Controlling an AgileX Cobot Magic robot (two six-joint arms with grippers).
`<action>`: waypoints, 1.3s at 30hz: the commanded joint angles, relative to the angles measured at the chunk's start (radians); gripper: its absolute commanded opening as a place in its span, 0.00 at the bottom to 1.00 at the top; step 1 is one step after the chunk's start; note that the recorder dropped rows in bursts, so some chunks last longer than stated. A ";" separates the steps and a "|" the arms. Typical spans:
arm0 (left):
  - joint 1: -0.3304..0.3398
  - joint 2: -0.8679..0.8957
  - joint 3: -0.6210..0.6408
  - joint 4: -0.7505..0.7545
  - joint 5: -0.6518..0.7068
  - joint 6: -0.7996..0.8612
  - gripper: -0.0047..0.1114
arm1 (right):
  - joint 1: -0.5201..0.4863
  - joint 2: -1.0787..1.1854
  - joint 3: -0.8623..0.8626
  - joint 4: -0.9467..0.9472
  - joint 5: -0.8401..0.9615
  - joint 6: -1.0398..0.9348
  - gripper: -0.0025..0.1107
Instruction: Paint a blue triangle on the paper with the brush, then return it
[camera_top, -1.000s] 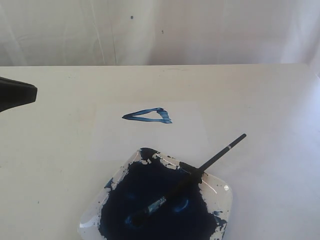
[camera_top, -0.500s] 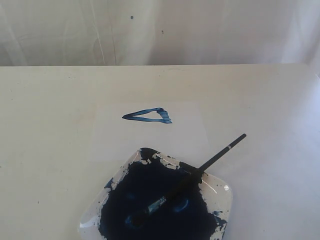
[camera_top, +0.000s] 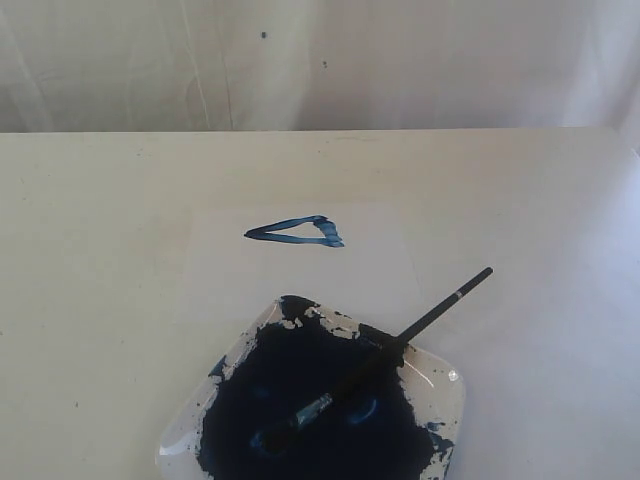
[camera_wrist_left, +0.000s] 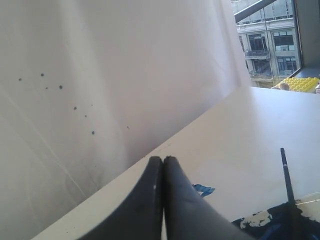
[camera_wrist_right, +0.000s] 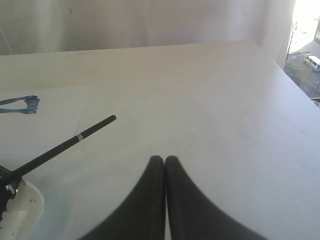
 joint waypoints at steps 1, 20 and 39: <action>0.002 -0.005 0.004 0.060 0.032 -0.146 0.04 | 0.002 -0.007 0.005 -0.007 -0.008 -0.002 0.02; 0.002 -0.231 0.509 0.919 -0.329 -1.307 0.04 | 0.002 -0.007 0.005 -0.007 -0.008 -0.002 0.02; 0.004 -0.341 0.731 1.019 -0.362 -1.267 0.04 | 0.002 -0.007 0.005 -0.007 -0.008 0.000 0.02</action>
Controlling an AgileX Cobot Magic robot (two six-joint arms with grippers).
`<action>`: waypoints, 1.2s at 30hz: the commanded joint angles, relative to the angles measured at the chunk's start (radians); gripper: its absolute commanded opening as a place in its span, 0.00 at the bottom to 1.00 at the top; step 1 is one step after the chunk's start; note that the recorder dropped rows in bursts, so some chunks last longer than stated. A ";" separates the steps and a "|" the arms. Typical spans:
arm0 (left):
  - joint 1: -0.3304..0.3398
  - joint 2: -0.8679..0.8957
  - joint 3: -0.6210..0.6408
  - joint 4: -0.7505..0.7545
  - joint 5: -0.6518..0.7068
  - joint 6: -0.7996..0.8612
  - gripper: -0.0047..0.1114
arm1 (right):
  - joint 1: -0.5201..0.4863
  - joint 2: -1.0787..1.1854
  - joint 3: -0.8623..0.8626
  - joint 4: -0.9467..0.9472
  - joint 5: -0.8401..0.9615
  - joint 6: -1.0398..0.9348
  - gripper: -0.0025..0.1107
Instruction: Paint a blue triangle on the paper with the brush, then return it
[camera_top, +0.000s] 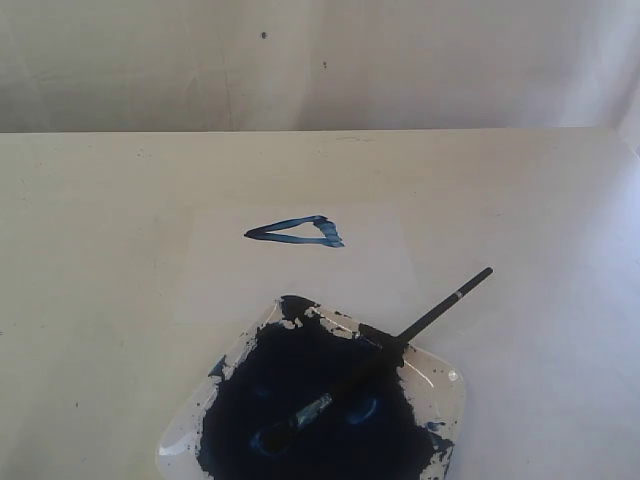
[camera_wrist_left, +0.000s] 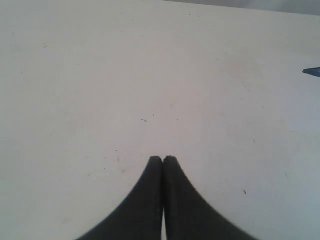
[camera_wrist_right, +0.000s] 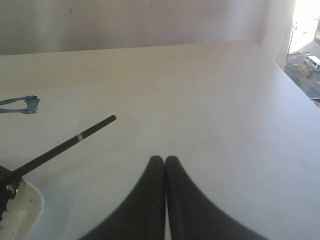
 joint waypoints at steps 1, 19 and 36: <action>0.004 -0.005 0.004 0.017 0.018 0.042 0.04 | 0.002 -0.007 0.005 -0.007 -0.010 0.000 0.02; 0.004 -0.005 0.004 0.017 0.014 0.047 0.04 | 0.002 -0.007 0.005 -0.007 -0.010 0.000 0.02; 0.004 -0.005 0.004 0.017 0.026 0.259 0.04 | 0.002 -0.007 0.005 -0.007 -0.010 0.000 0.02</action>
